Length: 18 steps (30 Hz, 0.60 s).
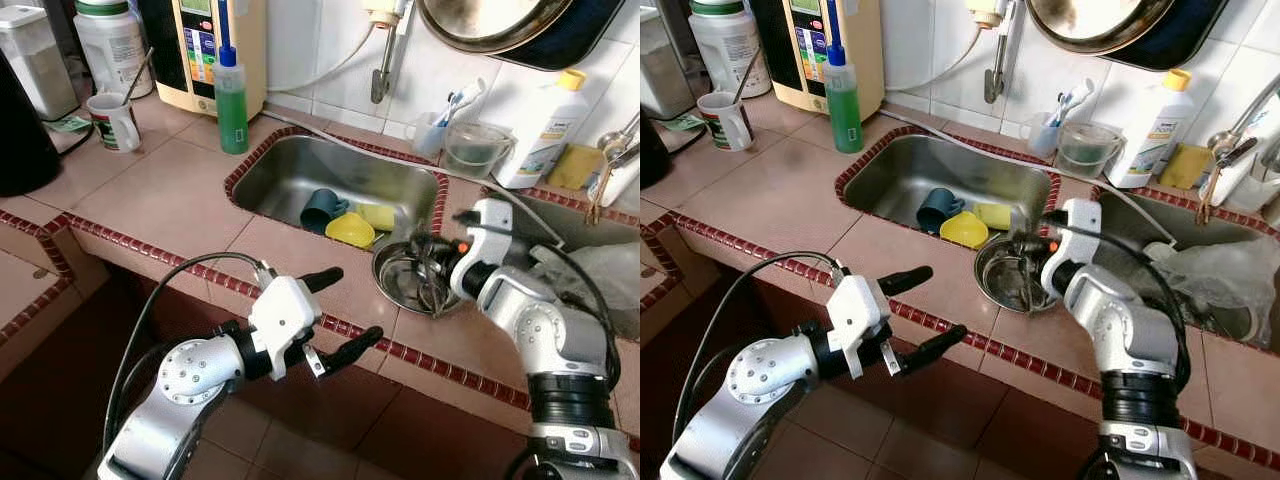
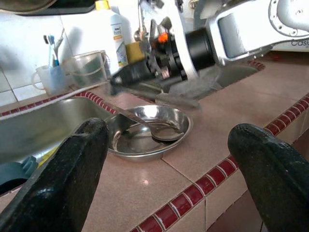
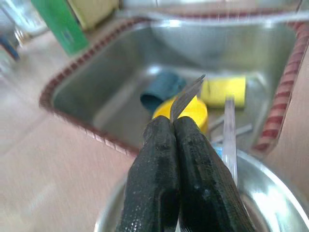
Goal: Kitchen organization
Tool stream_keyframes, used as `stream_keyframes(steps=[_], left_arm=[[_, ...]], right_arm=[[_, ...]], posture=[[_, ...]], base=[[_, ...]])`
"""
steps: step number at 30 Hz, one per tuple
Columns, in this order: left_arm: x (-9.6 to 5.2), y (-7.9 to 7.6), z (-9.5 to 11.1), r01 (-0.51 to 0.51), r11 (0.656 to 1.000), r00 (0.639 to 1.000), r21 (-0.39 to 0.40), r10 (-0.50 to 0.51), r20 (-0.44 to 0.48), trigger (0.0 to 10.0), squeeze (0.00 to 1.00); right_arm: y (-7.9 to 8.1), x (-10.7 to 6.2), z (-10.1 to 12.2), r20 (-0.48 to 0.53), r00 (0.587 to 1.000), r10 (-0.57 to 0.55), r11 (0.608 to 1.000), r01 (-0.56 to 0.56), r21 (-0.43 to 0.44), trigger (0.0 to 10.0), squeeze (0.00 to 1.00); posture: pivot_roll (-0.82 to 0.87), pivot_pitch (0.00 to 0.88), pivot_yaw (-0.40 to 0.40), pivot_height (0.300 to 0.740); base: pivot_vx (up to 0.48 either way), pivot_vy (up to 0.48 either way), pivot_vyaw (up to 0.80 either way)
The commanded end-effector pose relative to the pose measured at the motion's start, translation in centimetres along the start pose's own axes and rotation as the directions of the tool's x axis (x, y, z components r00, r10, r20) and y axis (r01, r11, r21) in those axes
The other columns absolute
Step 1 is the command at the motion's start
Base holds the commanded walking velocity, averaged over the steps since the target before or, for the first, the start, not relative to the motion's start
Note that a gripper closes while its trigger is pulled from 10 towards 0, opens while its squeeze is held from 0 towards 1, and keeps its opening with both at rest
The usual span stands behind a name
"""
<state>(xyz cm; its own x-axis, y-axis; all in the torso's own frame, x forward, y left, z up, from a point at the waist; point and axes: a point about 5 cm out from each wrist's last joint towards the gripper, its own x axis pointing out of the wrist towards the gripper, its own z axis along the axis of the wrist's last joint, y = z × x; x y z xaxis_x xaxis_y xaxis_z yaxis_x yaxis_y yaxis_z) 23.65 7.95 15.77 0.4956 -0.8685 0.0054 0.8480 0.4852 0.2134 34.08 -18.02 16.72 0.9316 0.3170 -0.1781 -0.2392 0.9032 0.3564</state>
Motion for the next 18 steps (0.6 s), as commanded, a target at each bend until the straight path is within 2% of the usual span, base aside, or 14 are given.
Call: stream_keyframes(steps=[1, 5, 6, 7, 8, 9, 11, 12, 14, 15, 18], left_arm=[[0.1, 0.5, 0.6, -0.018, 1.0, 1.0, 0.002, 0.018, 0.022, 10.0, 0.0], [0.1, 1.2, 0.7, -0.051, 0.999, 0.998, -0.013, 0.051, 0.029, 10.0, 0.0], [0.1, 1.8, 0.8, -0.072, 0.997, 0.997, -0.01, 0.072, 0.033, 10.0, 0.0], [0.1, 1.9, 0.8, -0.076, 0.997, 0.997, -0.008, 0.076, 0.033, 10.0, 0.0], [0.1, 2.2, 0.8, -0.096, 0.995, 0.995, -0.016, 0.096, 0.038, 10.0, 0.0], [0.1, 2.9, 0.9, -0.122, 0.992, 0.991, -0.027, 0.124, 0.045, 10.0, 0.0], [0.1, 3.3, 0.9, -0.137, 0.99, 0.989, -0.028, 0.138, 0.046, 10.0, 0.0], [0.1, 3.7, 0.9, -0.152, 0.988, 0.987, -0.03, 0.153, 0.047, 10.0, 0.0], [0.1, 4.0, 0.9, -0.158, 0.987, 0.986, -0.032, 0.16, 0.049, 10.0, 0.0], [0.2, 4.5, 1.0, -0.181, 0.983, 0.982, -0.03, 0.182, 0.054, 10.0, 0.0], [0.5, 5.8, 1.0, -0.264, 0.964, 0.962, -0.017, 0.265, 0.06, 10.0, 0.0]], right_arm=[[0.0, -0.3, 1.9, 0.108, 0.994, -0.016, 1.0, 0.018, -0.013, 0.0, 0.0], [-0.1, -0.5, 2.8, 0.201, 0.979, -0.041, 0.998, 0.047, -0.028, 0.0, 0.0], [-0.3, -0.6, 3.3, 0.248, 0.966, -0.067, 0.996, 0.077, -0.032, 3.1, 0.0], [-0.4, -0.6, 3.4, 0.256, 0.964, -0.073, 0.996, 0.085, -0.034, 3.1, 0.0], [-0.4, -0.7, 3.7, 0.291, 0.954, -0.071, 0.995, 0.09, -0.052, 9.7, 0.0], [-0.2, -1.1, 4.1, 0.353, 0.934, -0.05, 0.994, 0.081, -0.073, 10.0, 0.0], [0.0, -1.4, 4.4, 0.408, 0.913, -0.024, 0.992, 0.072, -0.102, 10.0, 0.0], [0.2, -1.8, 4.7, 0.463, 0.886, -0.011, 0.987, 0.086, -0.139, 10.0, 0.0], [0.3, -2.0, 4.7, 0.487, 0.873, -0.015, 0.985, 0.096, -0.143, 10.0, 0.0], [0.5, -2.2, 4.7, 0.521, 0.853, -0.018, 0.984, 0.108, -0.143, 10.0, 0.0], [1.1, -2.8, 4.5, 0.583, 0.812, 0.014, 0.964, 0.144, -0.223, 10.0, 0.0]], posture=[[0.09, 0.011, -0.085, 0.74], [0.09, 0.008, -0.084, 0.74], [0.09, 0.008, -0.084, 0.74], [0.09, 0.008, -0.084, 0.74], [0.09, 0.0, -0.084, 0.74], [0.09, 0.0, -0.081, 0.74], [0.09, 0.0, -0.078, 0.74], [0.09, 0.0, -0.077, 0.74], [0.08, 0.0, -0.075, 0.74], [0.08, 0.0, -0.072, 0.74], [0.08, 0.0, -0.066, 0.74]], base=[[0.0, 0.0, 0.0], [0.0, 0.0, 0.0], [0.0, 0.0, 0.0], [0.0, 0.0, 0.0], [0.0, 0.0, 0.0], [0.0, 0.0, 0.0], [0.0, 0.0, 0.0], [0.0, 0.0, 0.0], [0.0, 0.0, 0.0], [0.0, 0.0, 0.0], [0.0, 0.0, 0.0]])
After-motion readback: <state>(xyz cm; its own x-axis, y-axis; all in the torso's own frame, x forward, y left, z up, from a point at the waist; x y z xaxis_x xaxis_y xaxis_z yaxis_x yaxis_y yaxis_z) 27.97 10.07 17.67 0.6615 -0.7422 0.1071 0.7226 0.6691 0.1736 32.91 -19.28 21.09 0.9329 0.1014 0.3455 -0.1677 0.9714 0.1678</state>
